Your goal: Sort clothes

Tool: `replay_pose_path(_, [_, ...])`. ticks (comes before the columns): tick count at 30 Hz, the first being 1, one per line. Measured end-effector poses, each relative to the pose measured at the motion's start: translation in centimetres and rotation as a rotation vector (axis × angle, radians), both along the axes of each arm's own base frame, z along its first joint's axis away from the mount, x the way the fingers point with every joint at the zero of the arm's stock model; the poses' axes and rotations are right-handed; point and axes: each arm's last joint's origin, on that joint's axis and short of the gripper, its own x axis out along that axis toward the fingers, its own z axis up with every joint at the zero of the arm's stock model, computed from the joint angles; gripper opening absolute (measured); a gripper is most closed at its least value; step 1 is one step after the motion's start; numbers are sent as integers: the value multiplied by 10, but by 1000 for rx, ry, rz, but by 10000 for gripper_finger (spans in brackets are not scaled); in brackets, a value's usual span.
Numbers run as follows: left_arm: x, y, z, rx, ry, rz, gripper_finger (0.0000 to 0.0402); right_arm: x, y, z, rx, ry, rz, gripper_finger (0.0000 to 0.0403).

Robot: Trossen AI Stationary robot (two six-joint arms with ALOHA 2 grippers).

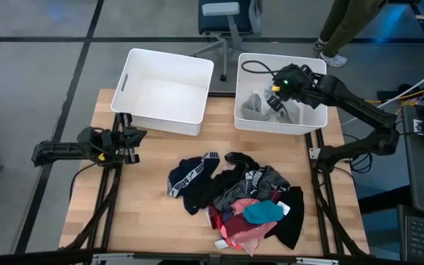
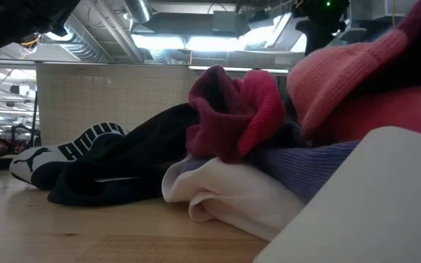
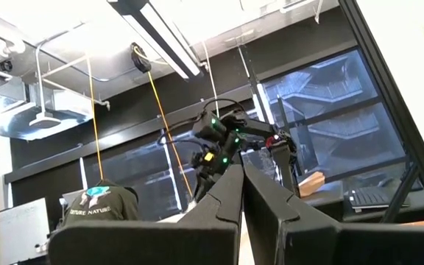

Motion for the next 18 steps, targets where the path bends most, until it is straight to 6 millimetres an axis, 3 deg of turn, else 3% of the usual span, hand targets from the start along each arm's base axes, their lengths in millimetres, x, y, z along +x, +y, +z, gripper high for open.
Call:
replay_pose_path(6, [0, 0, 0, 0, 0, 0, 4, 1, 0, -1, 8, -6, 10, 220])
replay_pose_path(10, [0, 0, 0, 0, 0, 0, 4, 2, 2, -2, 53, -23, 46, 284])
replay_pose_path(14, [0, 0, 0, 0, 0, 0, 4, 5, 7, -3, 107, -52, 107, 312])
replay_pose_path(18, [0, 0, 0, 0, 0, 1, 4, 16, 25, -3, 154, -91, 211, 312])
